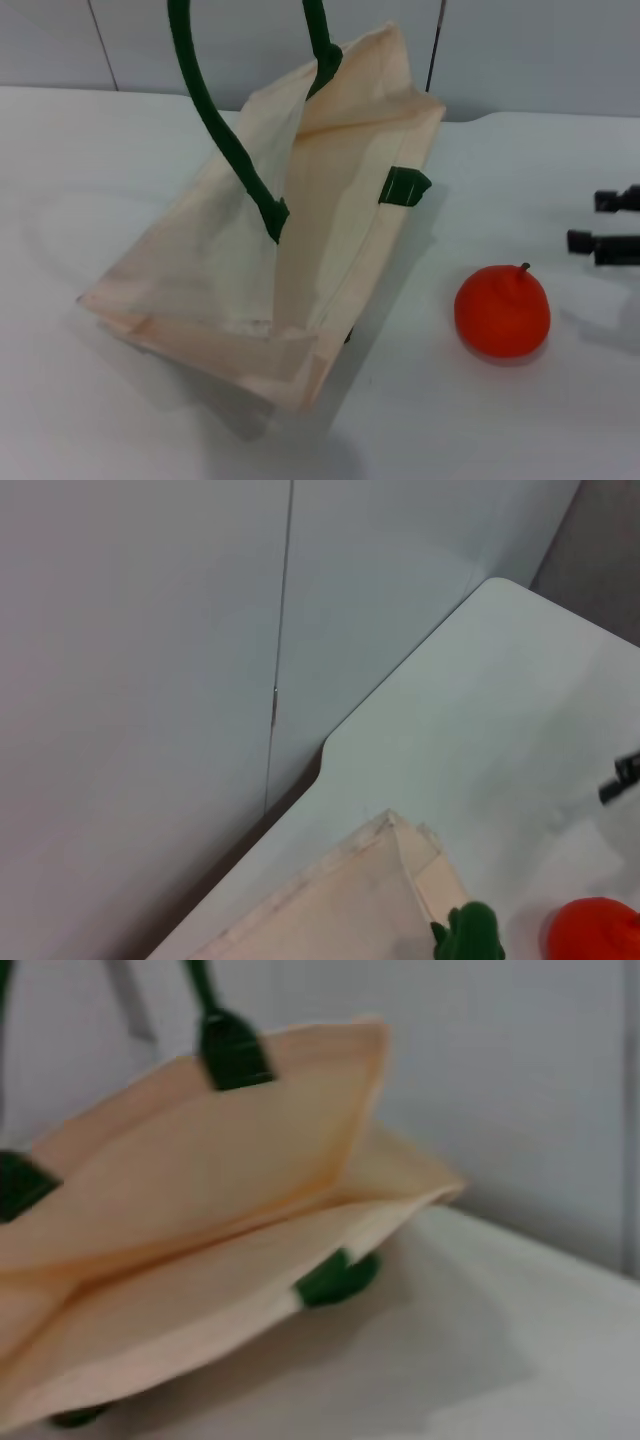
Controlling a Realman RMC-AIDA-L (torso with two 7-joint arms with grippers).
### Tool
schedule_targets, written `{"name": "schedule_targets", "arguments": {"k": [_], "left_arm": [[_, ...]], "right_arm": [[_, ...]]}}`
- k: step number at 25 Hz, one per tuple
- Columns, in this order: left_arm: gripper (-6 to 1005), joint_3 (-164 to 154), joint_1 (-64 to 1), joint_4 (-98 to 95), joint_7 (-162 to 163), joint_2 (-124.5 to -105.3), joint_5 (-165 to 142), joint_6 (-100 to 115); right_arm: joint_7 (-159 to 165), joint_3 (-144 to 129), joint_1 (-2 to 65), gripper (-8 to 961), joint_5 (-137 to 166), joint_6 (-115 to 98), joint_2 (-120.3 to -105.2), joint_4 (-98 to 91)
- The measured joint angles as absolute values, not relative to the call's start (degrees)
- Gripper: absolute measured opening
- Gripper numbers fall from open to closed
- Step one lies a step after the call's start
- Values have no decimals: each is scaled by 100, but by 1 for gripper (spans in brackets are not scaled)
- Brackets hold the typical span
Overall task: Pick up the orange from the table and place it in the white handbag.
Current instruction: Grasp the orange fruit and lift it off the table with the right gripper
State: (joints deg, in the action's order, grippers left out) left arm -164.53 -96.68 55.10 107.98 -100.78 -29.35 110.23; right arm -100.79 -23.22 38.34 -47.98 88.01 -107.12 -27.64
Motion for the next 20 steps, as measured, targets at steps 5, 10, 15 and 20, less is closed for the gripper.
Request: {"name": "schedule_targets", "arguments": {"k": [5, 10, 15, 20], "left_arm": [[121, -16444, -9656, 5510, 10800, -10079, -2935, 11027], [122, -16444, -9667, 5510, 10806, -10092, -2935, 11030], [121, -16444, -9650, 5508, 10832, -10090, -2935, 11029], [121, -16444, -9626, 5500, 10848, -10077, -2933, 11025]], "right_arm": [[-10034, -2444, 3978, 873, -4541, 9102, -10841, -2765], [-10011, -2524, 4170, 873, -4159, 9071, -11016, -2702], [-10032, -2608, 4263, 872, -4101, 8732, -11160, -2677], [-9963, -3007, 4324, 872, -4090, 8323, -11272, -2661]]}}
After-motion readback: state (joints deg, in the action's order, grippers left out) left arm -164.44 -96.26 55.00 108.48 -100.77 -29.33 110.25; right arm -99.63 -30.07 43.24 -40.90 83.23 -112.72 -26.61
